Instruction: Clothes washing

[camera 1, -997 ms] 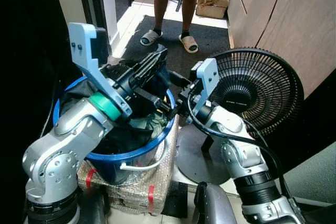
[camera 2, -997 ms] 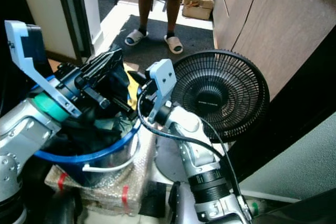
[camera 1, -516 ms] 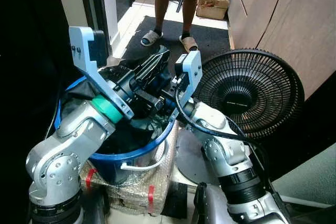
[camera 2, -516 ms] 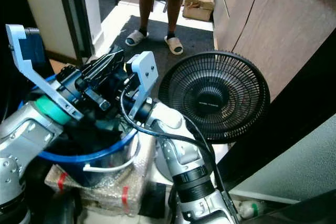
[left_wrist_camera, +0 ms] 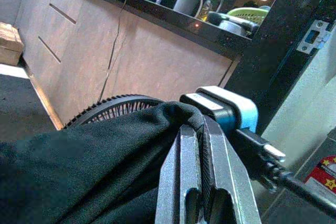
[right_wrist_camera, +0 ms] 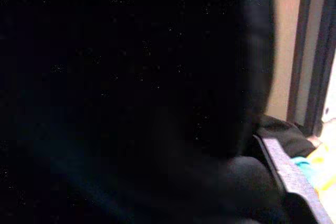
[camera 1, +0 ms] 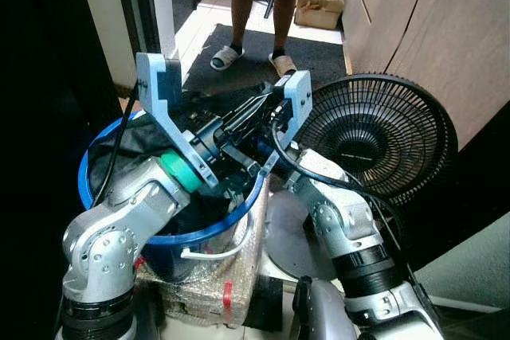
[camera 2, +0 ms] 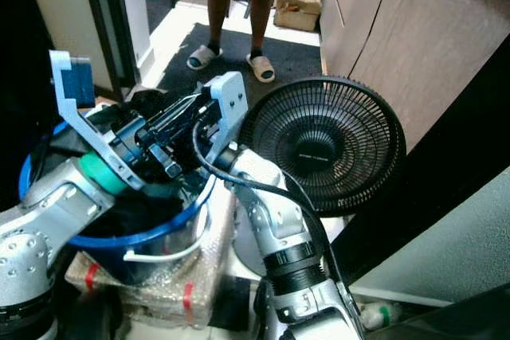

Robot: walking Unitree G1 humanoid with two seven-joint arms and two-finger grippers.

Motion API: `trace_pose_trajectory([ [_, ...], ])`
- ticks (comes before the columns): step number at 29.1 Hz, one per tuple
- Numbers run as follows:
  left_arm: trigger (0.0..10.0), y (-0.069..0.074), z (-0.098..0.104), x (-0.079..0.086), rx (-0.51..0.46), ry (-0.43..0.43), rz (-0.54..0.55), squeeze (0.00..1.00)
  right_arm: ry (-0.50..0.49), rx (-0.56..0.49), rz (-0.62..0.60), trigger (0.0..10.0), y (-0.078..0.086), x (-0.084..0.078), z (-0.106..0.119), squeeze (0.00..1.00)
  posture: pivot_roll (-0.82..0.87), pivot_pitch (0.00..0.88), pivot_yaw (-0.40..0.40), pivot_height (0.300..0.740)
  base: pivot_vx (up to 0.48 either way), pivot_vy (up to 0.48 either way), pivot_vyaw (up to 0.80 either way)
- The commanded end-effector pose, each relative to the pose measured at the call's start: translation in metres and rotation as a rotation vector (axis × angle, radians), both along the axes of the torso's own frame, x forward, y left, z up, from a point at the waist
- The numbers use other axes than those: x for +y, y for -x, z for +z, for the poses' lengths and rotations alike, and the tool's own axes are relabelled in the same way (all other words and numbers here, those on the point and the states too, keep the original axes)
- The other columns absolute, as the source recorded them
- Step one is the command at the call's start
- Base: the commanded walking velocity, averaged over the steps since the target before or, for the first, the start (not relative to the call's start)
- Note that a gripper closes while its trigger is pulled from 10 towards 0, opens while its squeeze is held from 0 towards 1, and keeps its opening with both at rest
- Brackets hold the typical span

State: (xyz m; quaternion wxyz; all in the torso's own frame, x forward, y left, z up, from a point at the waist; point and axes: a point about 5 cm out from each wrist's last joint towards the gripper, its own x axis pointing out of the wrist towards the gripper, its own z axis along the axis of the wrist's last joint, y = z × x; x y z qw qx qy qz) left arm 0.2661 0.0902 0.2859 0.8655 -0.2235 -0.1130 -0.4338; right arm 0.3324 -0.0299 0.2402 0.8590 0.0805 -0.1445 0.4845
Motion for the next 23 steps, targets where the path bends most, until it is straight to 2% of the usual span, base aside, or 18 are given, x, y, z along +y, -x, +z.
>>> trace_pose_trajectory([
  [1,10.0,0.0026,-0.0006,-0.0066,-0.006,-0.010,-0.040,0.00,0.004,0.020,-0.009,0.0,-0.0015,-0.0020,-0.0046,0.00,0.13,0.059,-0.056,0.483,0.000,0.000,0.00],
  [23,10.0,-0.0047,-0.0032,-0.0041,0.014,-0.021,0.020,0.00,-0.032,0.027,-0.045,0.0,-0.0033,-0.0119,-0.0045,0.00,0.13,0.066,-0.037,0.483,0.000,0.000,0.00],
])
